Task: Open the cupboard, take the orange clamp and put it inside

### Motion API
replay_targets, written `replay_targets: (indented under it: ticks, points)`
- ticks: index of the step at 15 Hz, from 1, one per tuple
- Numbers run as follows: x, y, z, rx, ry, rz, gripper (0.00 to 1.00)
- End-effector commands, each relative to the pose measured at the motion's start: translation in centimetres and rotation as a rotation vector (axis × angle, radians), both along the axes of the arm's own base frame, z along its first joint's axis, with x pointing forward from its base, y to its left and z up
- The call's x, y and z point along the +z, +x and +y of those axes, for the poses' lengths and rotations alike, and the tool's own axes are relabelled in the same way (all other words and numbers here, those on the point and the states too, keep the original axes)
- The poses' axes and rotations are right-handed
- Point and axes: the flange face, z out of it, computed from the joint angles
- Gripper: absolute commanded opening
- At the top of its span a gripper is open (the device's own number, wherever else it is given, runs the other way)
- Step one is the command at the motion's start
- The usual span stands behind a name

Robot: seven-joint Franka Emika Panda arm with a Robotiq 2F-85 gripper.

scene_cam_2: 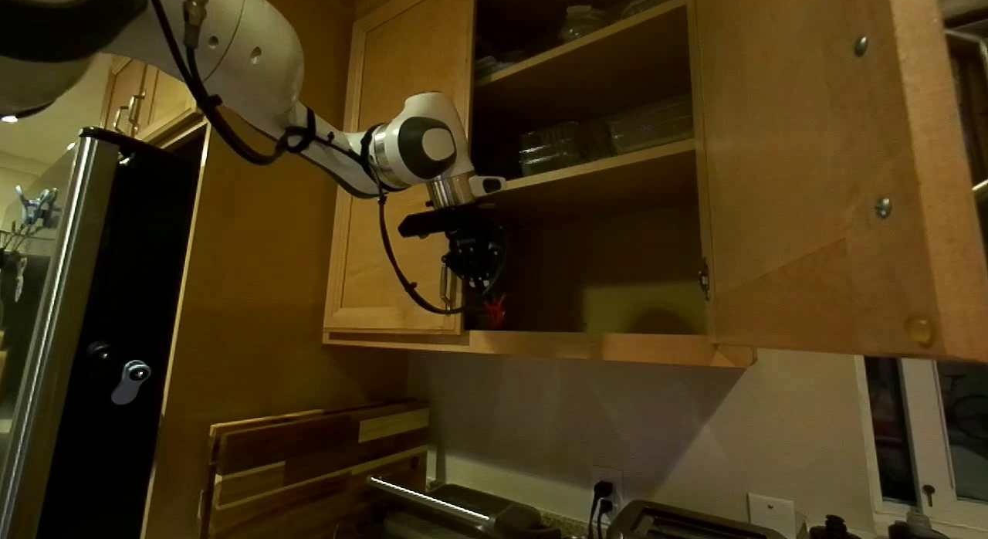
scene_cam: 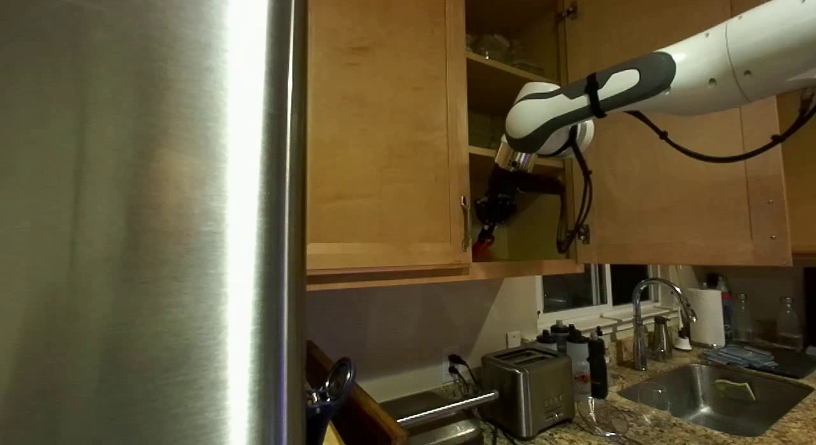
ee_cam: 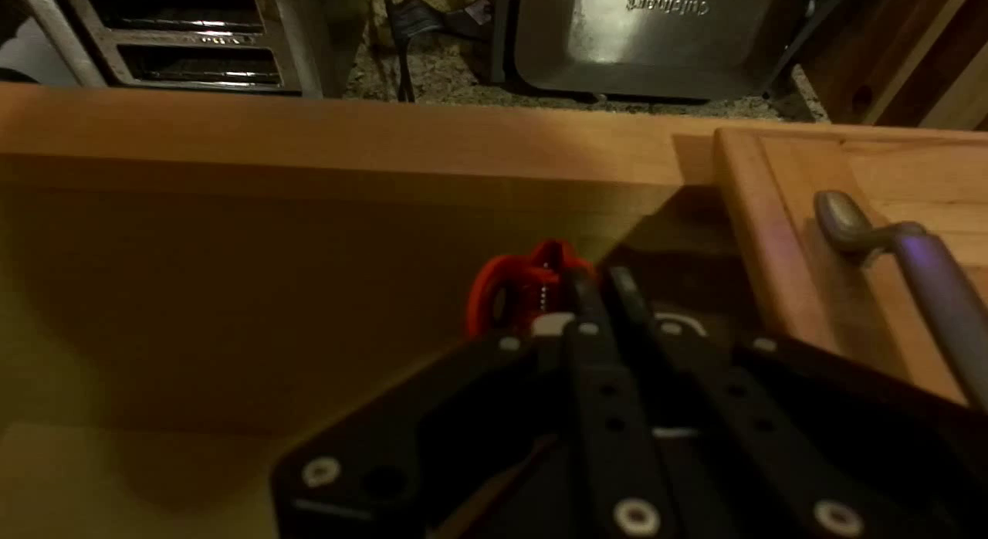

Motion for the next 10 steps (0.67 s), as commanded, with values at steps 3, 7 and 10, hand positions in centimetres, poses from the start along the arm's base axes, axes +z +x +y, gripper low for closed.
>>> replay_targets:
  ticks: [3,7,10]
  points:
    - [0.4,1.4,-2.1,-0.045,-0.004,-0.021,0.03]
    - [0.6,1.8,-3.0,-0.06,-0.004,-0.027,0.03]
    - [0.9,2.0,-3.2,-0.063,-0.009,-0.033,0.03]
